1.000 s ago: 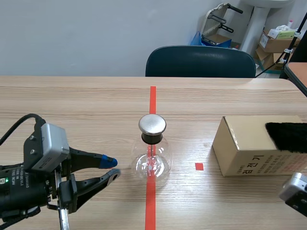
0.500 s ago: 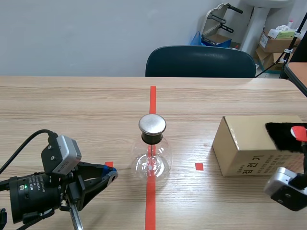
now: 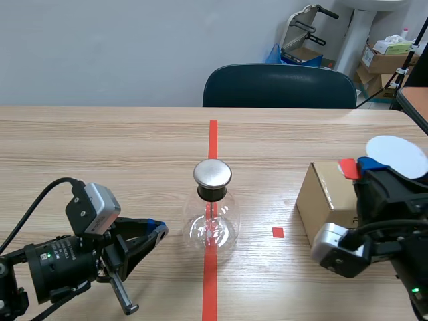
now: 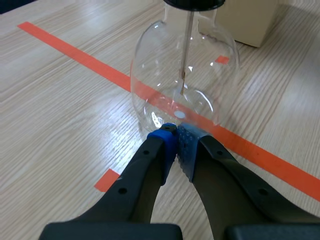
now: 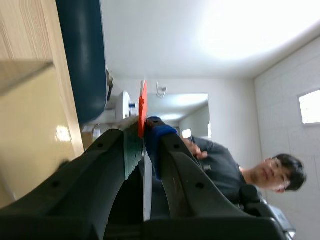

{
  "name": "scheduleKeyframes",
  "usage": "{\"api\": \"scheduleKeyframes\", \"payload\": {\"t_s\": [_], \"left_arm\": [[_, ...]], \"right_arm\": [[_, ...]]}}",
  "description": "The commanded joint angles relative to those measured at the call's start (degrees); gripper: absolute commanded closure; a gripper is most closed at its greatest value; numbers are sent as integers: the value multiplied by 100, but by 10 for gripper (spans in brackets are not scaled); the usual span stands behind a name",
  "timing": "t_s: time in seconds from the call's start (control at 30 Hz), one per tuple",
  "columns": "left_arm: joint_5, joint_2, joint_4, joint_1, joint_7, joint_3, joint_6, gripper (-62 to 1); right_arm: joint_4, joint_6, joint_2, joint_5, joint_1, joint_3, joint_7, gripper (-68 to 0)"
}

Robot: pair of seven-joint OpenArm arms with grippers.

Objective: Do the electroscope experiment

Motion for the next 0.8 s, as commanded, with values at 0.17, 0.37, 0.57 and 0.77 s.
{"api": "scheduleKeyframes", "payload": {"t_s": [0.17, 0.37, 0.57, 0.77], "left_arm": [[-17, 0, 85, -59, -177, -26, -2, -28], [31, 83, -94, -225, -164, -26, -2, -29], [103, 225, -734, -490, -382, -26, 39, -29], [446, 391, -1185, -579, -625, -24, -13, -29]], "right_arm": [[136, -258, 157, -98, 190, -450, -223, -20], [138, -214, 157, -212, 282, -809, -479, -20], [138, -210, 155, -299, 315, -1054, -769, -20], [138, -111, 153, -313, 315, -1185, -1080, -20]]}}
